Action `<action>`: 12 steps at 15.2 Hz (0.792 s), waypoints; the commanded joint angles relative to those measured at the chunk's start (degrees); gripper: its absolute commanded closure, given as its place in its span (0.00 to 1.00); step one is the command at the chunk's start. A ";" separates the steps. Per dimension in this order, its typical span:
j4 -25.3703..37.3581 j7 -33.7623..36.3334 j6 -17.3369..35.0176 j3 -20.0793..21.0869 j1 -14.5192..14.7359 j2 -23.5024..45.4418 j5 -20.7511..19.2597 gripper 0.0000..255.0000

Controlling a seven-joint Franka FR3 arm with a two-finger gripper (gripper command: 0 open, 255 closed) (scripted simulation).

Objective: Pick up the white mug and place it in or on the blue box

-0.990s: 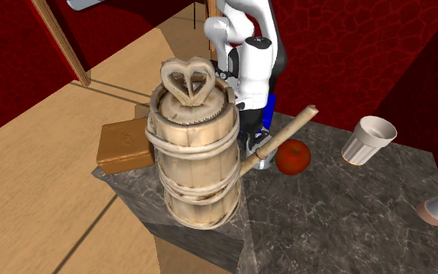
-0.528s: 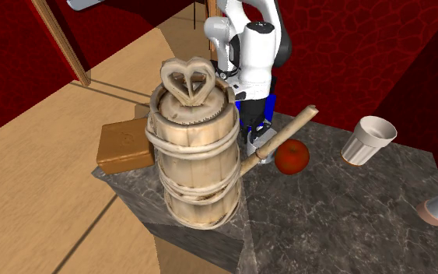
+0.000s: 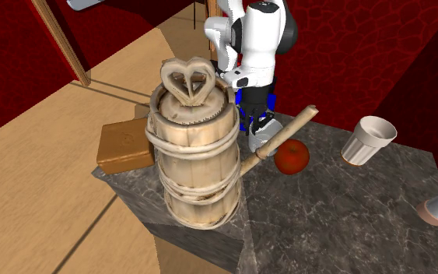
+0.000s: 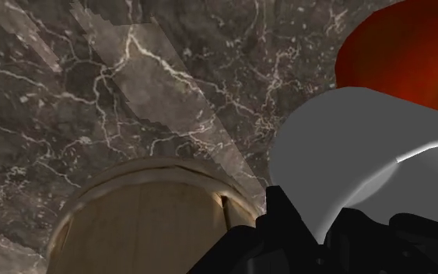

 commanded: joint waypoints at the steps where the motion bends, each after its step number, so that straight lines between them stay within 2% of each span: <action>1: 0.64 -0.41 -1.42 0.06 -0.08 -0.86 0.60 1.00; 5: 2.04 -0.93 -3.73 0.09 -0.15 -1.88 1.31 1.00; 8: -5.74 -3.32 -2.63 0.01 -0.33 -9.21 5.40 1.00; 12: -15.15 -6.48 -2.48 -1.05 0.90 -19.06 10.60 1.00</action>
